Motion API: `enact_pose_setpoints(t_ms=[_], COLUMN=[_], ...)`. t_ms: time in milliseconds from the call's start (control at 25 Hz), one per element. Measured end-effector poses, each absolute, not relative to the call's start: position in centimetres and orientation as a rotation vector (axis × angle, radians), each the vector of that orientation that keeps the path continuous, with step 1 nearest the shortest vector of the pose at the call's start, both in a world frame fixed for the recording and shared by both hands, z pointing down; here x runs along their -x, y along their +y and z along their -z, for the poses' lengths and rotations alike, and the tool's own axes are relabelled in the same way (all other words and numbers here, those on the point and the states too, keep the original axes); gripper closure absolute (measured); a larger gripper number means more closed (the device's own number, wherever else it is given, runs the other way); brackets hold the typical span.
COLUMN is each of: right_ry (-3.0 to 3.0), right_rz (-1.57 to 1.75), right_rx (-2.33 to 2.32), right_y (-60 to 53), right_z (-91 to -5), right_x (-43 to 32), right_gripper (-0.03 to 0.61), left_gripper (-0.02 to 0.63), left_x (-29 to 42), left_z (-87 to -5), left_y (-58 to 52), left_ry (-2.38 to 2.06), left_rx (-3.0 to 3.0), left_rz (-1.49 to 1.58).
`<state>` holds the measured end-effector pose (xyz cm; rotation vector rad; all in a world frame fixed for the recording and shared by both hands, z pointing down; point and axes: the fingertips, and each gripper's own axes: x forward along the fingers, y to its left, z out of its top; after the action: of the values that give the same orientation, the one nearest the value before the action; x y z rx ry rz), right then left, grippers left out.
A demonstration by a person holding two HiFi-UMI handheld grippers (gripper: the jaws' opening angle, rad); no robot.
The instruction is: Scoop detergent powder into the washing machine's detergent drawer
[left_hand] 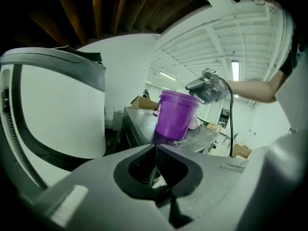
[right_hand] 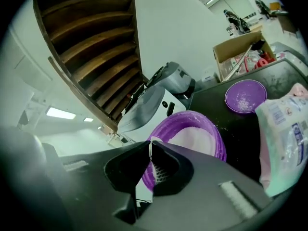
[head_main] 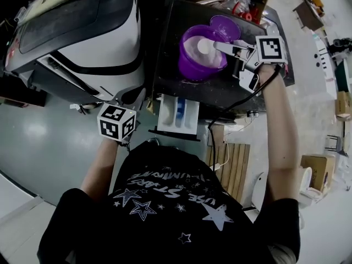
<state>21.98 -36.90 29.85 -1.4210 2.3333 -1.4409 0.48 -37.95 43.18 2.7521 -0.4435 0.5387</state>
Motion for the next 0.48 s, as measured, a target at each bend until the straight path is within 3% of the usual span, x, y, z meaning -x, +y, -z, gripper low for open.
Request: enact_pose_setpoints(t_ms=[480], right_ry=[2.040], right_rz=[1.295], right_rx=[1.283], right_y=[-33.5], right_z=[-28.4], right_x=[-22.4], right_gripper=[0.541], left_gripper=[0.614], left_x=[0.2], left_z=[-43.1], left_y=[-33.5], left_ry=[-0.521], left_rx=[-2.737], left_rz=[-0.562])
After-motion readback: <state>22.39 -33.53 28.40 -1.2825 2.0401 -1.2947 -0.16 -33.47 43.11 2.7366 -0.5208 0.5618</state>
